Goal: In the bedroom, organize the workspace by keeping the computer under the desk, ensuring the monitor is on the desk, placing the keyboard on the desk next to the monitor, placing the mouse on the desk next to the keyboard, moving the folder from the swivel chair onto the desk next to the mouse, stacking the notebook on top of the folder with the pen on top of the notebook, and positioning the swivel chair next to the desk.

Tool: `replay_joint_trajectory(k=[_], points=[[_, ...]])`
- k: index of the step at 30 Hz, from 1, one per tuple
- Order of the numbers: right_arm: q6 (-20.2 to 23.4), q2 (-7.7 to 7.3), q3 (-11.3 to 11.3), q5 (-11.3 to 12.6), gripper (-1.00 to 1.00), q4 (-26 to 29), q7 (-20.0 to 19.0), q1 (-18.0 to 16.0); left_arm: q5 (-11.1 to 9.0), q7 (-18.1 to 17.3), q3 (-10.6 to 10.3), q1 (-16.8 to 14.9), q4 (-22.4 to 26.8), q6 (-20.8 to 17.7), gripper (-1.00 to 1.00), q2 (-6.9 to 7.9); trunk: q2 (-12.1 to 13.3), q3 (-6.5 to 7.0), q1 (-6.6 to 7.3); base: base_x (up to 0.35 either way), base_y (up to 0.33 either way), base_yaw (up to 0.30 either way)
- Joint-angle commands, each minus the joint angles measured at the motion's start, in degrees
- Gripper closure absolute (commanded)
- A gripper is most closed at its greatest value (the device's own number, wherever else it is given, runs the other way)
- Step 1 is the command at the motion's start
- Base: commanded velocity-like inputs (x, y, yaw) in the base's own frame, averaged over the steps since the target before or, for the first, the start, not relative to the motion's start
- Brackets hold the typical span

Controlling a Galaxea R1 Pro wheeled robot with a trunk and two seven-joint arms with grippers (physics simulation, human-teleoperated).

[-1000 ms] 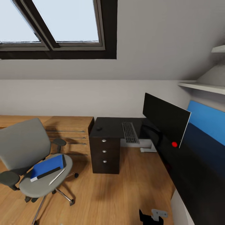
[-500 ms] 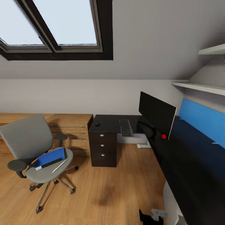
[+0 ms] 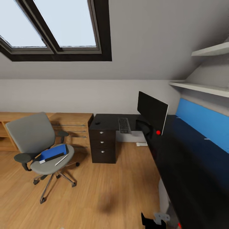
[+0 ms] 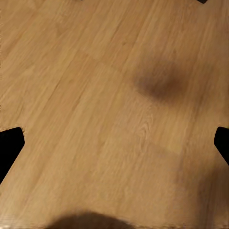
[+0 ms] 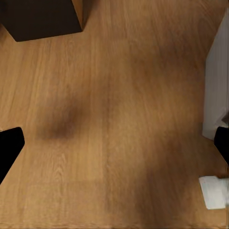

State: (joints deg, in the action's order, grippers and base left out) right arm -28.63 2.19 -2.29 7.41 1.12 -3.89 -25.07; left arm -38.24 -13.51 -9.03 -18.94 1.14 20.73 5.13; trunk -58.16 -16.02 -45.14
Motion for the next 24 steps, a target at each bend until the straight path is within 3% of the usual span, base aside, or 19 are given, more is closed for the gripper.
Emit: replay_joint_trajectory(k=[1,24], points=[[-0.17,0.03,-0.18,0.50,-1.00,-0.04,-0.37,-0.03,-0.61,-0.29,-0.46,-0.05,-0.08,0.17,-1.00,0.02,-0.05,-0.15,0.03,-0.294,-0.126,0.000],[-0.25,-0.32,-0.42,0.55,-1.00,-0.36,1.24,-0.02,-0.86,-0.02,-0.37,-0.05,-0.08,0.35,-1.00,-0.04,-0.05,-1.19,0.03,-0.316,-0.038,0.000]])
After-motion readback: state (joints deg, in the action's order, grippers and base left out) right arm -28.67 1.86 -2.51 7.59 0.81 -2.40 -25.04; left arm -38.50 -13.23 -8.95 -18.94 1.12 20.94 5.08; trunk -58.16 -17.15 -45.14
